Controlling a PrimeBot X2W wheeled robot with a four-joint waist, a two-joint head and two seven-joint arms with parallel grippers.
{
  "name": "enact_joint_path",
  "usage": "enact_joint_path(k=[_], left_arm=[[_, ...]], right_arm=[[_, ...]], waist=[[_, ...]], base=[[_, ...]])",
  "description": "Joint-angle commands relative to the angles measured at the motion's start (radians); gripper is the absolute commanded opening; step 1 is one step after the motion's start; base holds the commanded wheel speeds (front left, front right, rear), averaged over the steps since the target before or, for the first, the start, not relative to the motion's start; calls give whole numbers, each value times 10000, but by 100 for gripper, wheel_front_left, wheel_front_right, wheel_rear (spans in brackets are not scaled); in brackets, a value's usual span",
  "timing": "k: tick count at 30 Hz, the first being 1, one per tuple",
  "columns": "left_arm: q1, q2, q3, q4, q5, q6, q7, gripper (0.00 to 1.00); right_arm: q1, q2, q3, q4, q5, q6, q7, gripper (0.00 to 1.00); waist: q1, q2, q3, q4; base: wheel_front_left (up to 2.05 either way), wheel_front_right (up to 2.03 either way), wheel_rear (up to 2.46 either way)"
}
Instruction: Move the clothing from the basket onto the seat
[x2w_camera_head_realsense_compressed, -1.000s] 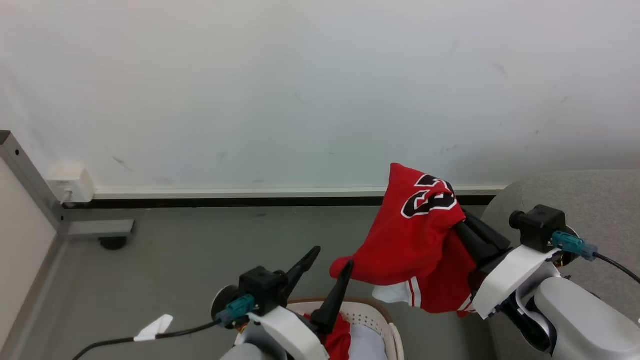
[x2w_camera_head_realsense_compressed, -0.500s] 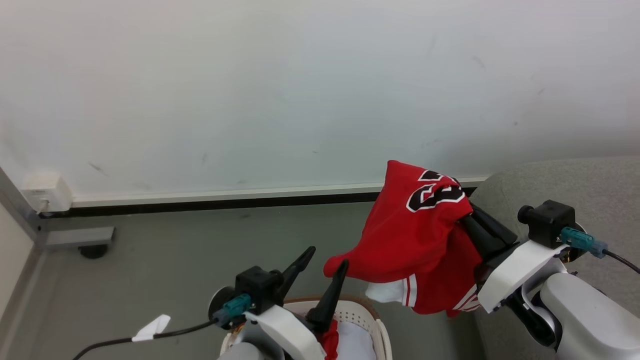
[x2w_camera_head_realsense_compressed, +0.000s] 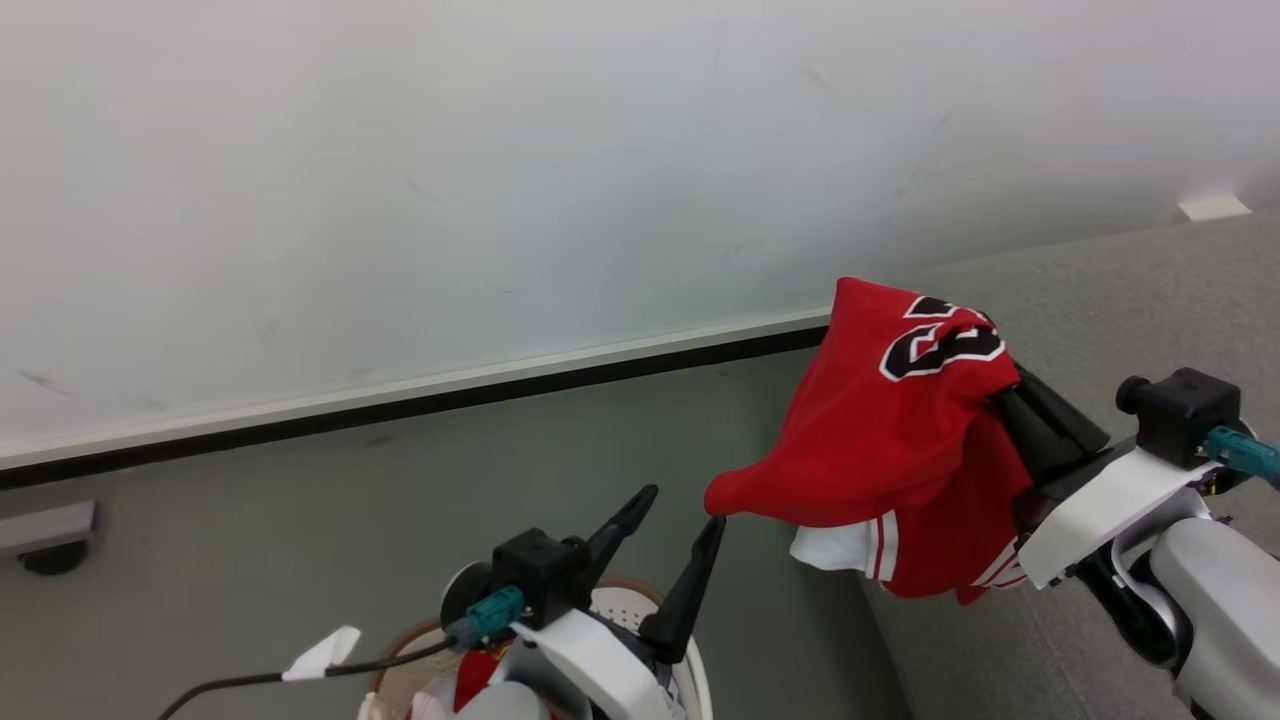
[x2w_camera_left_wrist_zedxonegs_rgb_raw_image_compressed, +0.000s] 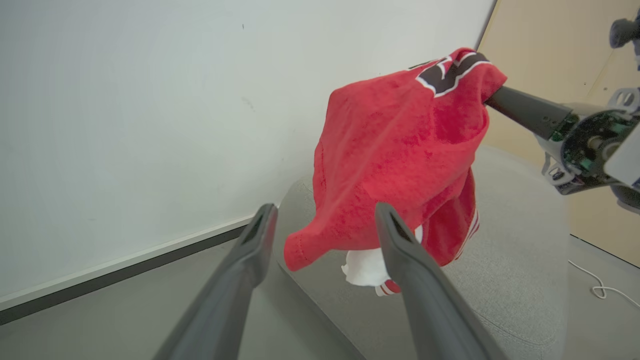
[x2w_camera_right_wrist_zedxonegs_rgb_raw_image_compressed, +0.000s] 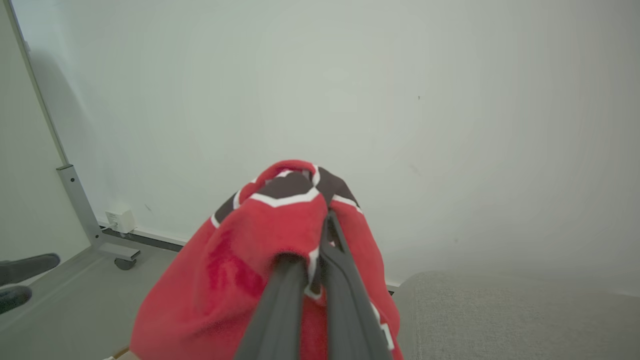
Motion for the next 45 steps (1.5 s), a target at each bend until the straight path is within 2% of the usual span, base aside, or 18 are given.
enact_joint_path(k=[1,10,18,22,27,31,34,38,42,43,44,45], left_arm=[[-30,-53,-43,-28,53,-46,-5,100],[-196,-361,-369,-62,297,-203,-5,100],[-581,-437,-509,-193,513,-329,-5,100],[-968,-378,-580,-260,638,-415,-5,100],[-1435,-264,-474,-414,570,-479,-5,100],[-1630,-192,-240,-639,540,-514,-5,100],[-1642,-167,-132,-708,492,-527,-5,100],[-1501,-163,-6,-666,421,-546,-5,100],[-1381,-188,108,-603,423,-574,-5,100],[-1355,-194,132,-574,418,-581,-5,100],[-1318,-201,162,-535,408,-588,-5,100],[-1285,-197,206,-518,411,-588,-5,100]], right_arm=[[144,-139,-131,-59,-147,-23,-37,0],[441,-670,-781,-317,-231,-23,-37,0],[107,-837,-1969,-117,-79,-23,-37,0],[-658,-990,-3133,520,1,-23,-37,0],[-2045,-1326,-5173,1499,-423,-23,-35,0],[-3070,-1608,-6767,2376,-1366,-25,-34,0],[-3398,-1587,-7667,3177,-2226,-23,-19,0],[-3003,-1158,-8613,4189,-3423,-23,-20,0],[-2317,-455,-10005,4561,-4242,-25,-23,0],[-2110,-247,-10348,4548,-4484,-23,-23,10],[-1886,-8,-10635,4485,-4684,-23,-20,33],[-1674,200,-10885,4341,-4907,-25,-20,100]], waist=[[-1,0,199,-409],[-1,0,584,-1103],[-1,0,1615,-693],[-1,0,2514,-234],[-1,0,3589,342],[-1,0,4319,643],[-1,0,4681,829],[-1,0,4833,960],[-1,0,4795,964],[-1,0,4749,952],[-1,0,4693,938],[-1,0,4633,914]], base=[[0,0,0],[0,0,0],[0,0,0],[0,0,0],[0,0,0],[0,0,0],[0,0,0],[0,0,0],[0,0,0],[0,0,0],[0,0,0],[0,0,0]])
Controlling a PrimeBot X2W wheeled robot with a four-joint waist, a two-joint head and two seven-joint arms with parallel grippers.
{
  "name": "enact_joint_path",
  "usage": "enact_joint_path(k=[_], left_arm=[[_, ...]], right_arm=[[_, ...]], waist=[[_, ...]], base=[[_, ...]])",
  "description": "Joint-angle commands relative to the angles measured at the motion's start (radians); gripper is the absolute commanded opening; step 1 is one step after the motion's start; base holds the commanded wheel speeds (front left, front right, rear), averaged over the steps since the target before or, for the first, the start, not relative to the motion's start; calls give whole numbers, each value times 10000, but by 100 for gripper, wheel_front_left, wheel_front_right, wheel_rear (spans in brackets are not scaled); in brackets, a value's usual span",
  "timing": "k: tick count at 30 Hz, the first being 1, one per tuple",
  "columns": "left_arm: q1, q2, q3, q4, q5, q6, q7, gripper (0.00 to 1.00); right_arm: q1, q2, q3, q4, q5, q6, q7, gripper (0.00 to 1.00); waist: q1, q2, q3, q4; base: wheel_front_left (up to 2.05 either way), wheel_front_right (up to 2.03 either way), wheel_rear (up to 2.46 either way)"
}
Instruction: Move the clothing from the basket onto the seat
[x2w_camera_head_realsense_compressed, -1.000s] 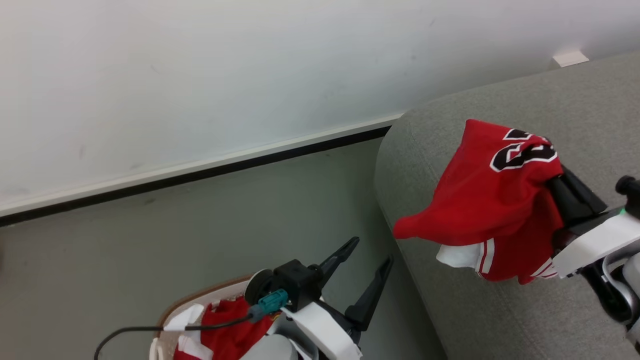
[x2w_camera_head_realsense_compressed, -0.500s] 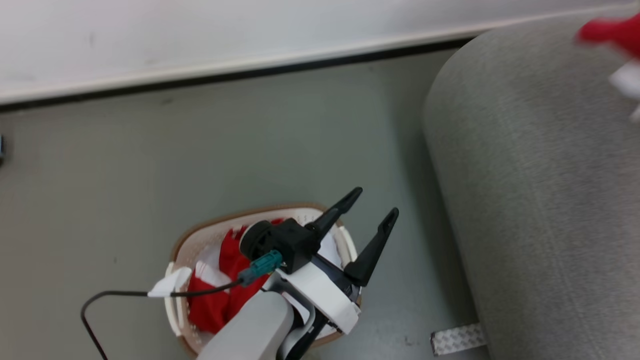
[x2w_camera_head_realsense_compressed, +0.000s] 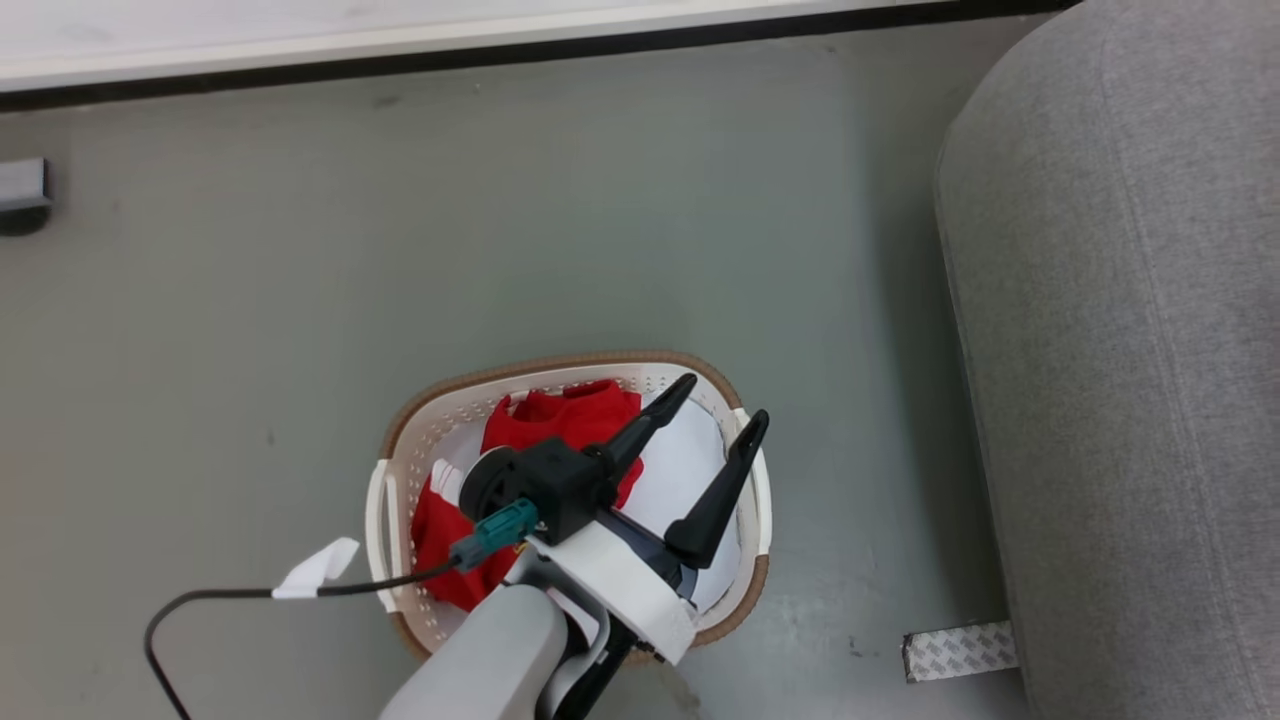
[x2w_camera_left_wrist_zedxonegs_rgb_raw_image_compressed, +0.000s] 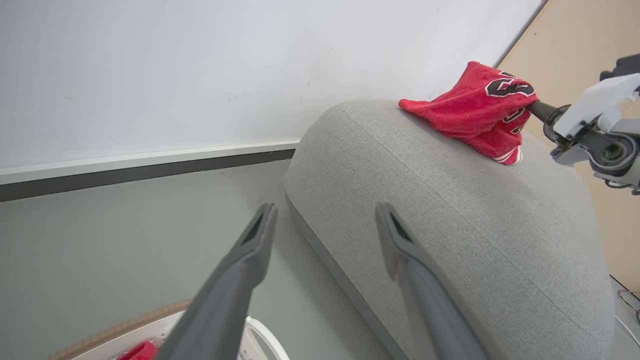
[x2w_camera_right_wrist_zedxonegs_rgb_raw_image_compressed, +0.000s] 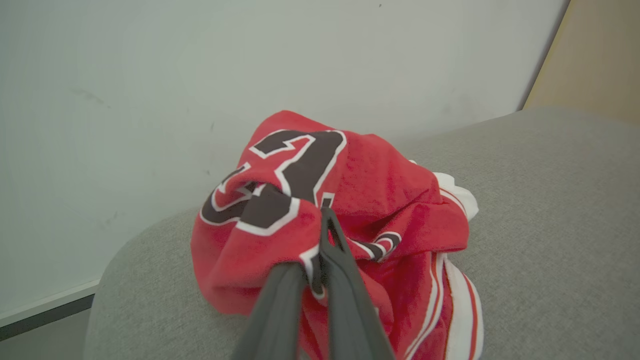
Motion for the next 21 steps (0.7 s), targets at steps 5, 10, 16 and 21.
enact_joint_path(k=[5,10,16,21], left_arm=[[352,41,399,123,-122,-38,-6,100],[822,43,927,194,21,-31,-6,100],[1483,69,1716,231,311,7,-7,100],[2429,14,2690,111,765,52,-6,100]], right_arm=[[1497,1281,-722,-1446,-1089,-23,3,100],[2933,2217,-549,-3156,-1368,-22,3,100],[4501,2739,75,-4996,-1727,-23,1,100],[5987,3202,640,-6608,-2055,-22,1,100]], waist=[[-1,0,-517,-173],[-1,0,-1178,-244],[-1,0,-1913,-138],[-1,0,-2720,63]], base=[[0,0,0],[0,0,0],[0,0,0],[0,0,0]])
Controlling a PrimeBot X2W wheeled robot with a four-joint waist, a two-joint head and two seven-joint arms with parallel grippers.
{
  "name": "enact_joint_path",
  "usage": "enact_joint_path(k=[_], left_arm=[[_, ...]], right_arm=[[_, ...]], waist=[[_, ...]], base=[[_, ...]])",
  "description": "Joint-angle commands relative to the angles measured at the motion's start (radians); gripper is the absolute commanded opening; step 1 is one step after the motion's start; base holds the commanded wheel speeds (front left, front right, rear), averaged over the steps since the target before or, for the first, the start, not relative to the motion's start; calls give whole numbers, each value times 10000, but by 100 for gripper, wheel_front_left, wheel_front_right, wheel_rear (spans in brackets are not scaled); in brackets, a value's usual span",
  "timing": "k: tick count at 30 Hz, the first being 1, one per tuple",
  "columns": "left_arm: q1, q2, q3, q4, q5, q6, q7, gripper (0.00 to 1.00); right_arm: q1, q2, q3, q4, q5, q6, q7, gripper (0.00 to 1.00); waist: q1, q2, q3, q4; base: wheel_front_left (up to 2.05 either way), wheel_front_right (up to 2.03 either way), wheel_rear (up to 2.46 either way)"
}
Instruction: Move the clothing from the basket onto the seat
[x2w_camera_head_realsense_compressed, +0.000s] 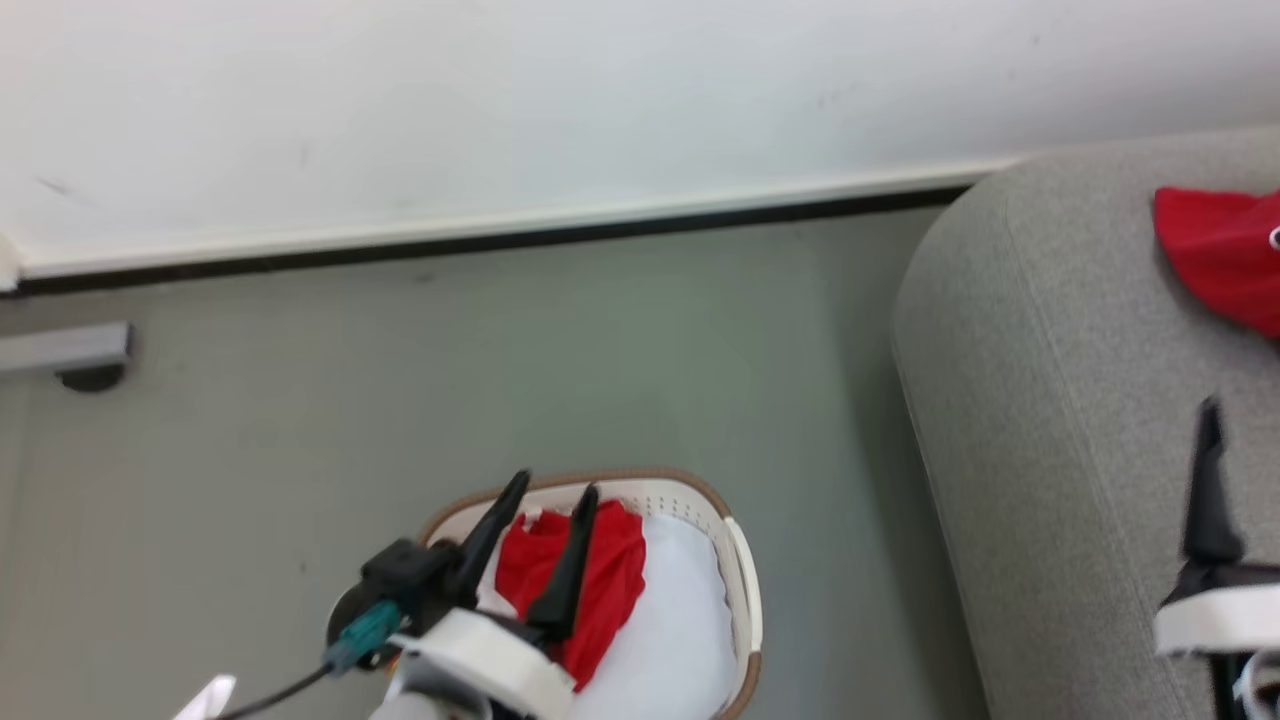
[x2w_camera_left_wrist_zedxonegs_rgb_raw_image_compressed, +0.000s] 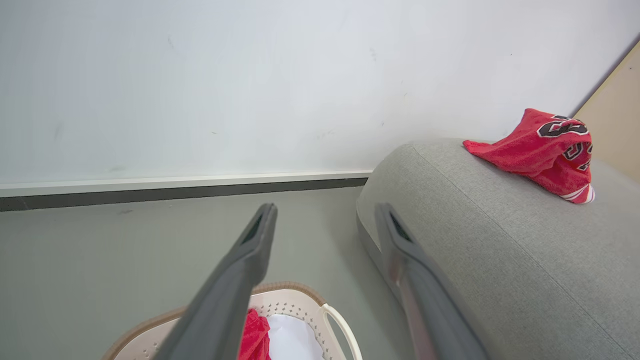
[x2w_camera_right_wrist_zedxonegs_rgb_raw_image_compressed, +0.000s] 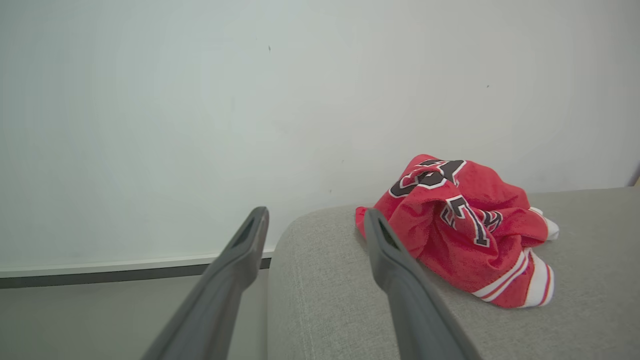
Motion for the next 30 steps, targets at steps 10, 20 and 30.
enact_joint_path(k=[10,20,30], left_arm=[[2108,-190,1916,-475,819,159,-6,100],[3082,-288,2639,-758,1040,68,-6,100],[3308,-291,2586,-789,901,157,-6,100]], right_arm=[[2455,518,1091,-1306,-70,-24,3,100],[3493,605,1704,-1124,96,-25,3,100],[3526,598,2118,-693,258,-25,3,100]], waist=[[1,0,-1790,505],[1,0,-2452,754],[1,0,-2682,812]], base=[[0,0,0],[0,0,0],[0,0,0]])
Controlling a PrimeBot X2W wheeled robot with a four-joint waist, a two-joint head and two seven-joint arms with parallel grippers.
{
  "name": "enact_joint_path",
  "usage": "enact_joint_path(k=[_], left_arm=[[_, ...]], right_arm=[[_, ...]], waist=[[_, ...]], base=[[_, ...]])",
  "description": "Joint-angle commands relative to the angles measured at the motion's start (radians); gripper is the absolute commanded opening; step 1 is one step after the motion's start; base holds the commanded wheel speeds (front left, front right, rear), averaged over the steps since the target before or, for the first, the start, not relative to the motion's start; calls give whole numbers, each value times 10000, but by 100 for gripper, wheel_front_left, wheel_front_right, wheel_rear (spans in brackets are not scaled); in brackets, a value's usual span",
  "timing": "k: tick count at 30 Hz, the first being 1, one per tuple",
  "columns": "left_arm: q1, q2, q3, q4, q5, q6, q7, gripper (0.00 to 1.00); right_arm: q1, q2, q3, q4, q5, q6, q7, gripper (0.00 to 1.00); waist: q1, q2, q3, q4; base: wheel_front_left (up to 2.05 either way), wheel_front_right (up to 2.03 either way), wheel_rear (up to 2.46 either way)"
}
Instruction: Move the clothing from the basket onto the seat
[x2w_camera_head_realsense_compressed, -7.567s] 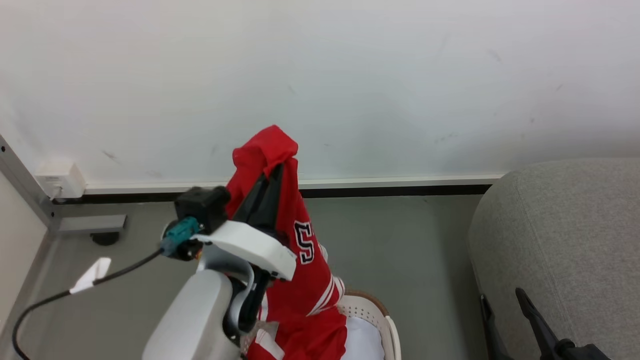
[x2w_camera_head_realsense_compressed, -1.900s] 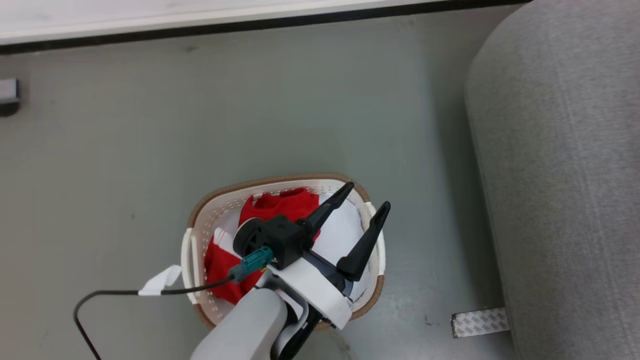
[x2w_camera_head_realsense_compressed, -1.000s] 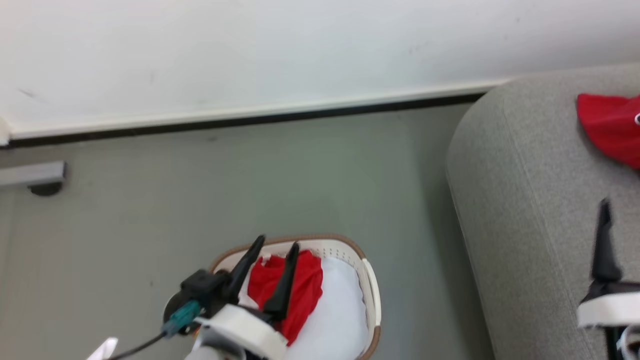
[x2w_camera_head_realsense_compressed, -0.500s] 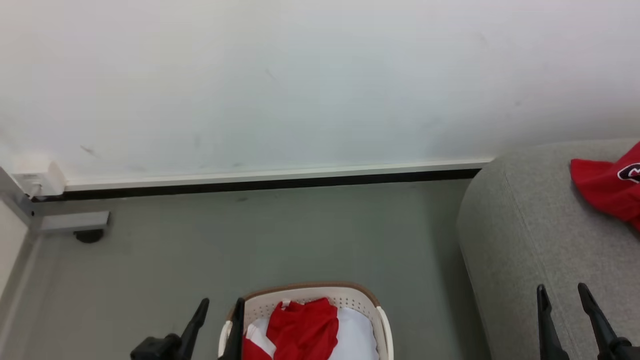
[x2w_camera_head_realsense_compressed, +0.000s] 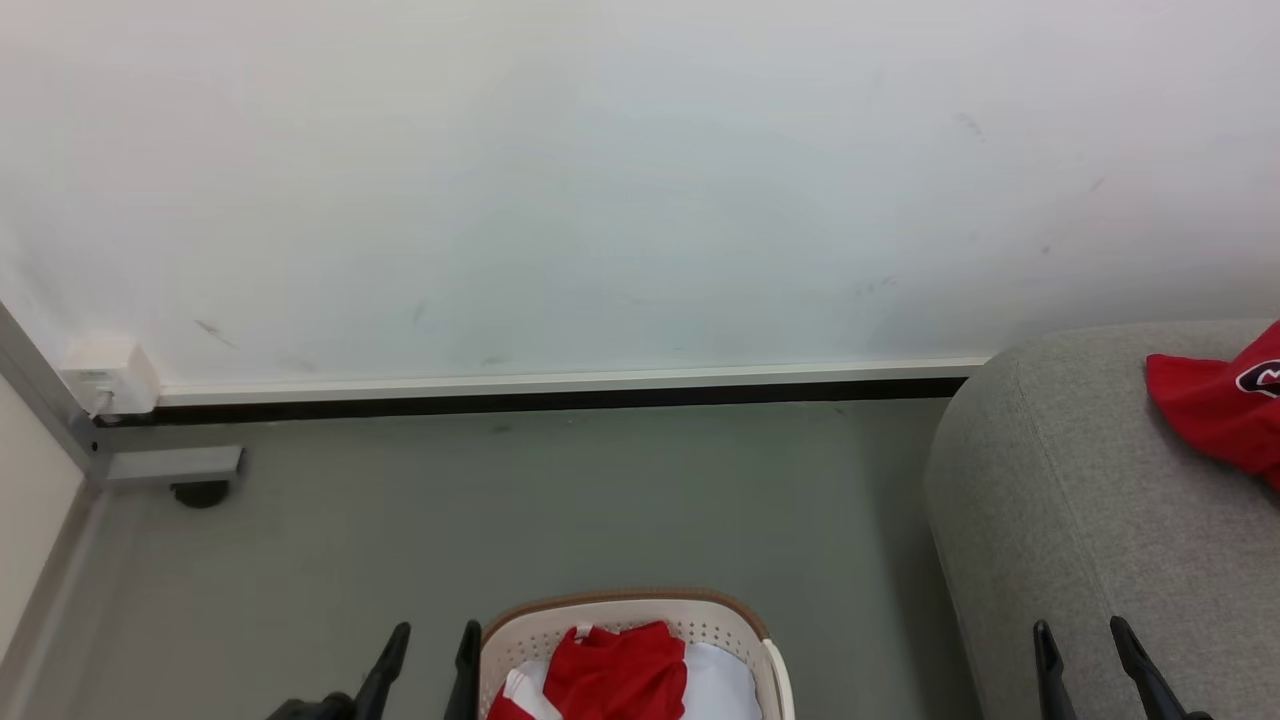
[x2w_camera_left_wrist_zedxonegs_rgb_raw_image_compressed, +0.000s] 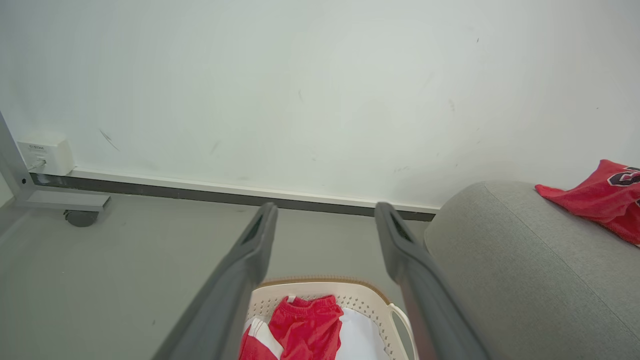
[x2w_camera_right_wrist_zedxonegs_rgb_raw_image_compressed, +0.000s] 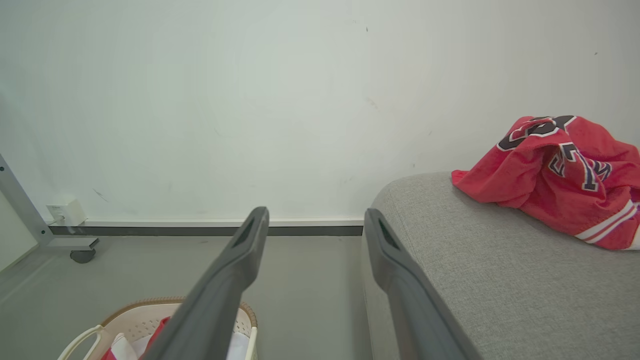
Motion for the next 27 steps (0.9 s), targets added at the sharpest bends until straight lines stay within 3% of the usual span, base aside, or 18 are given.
enact_joint_path(k=[1,27], left_arm=[[147,27,6,-6,-30,33,-6,100],[57,26,-115,52,-115,89,-6,100]], right_arm=[[-15,-13,-4,31,29,-22,5,100],[-240,-11,155,51,266,-22,5,100]], waist=[[2,-1,0,27],[2,-1,133,-28]], base=[[0,0,0],[0,0,0]])
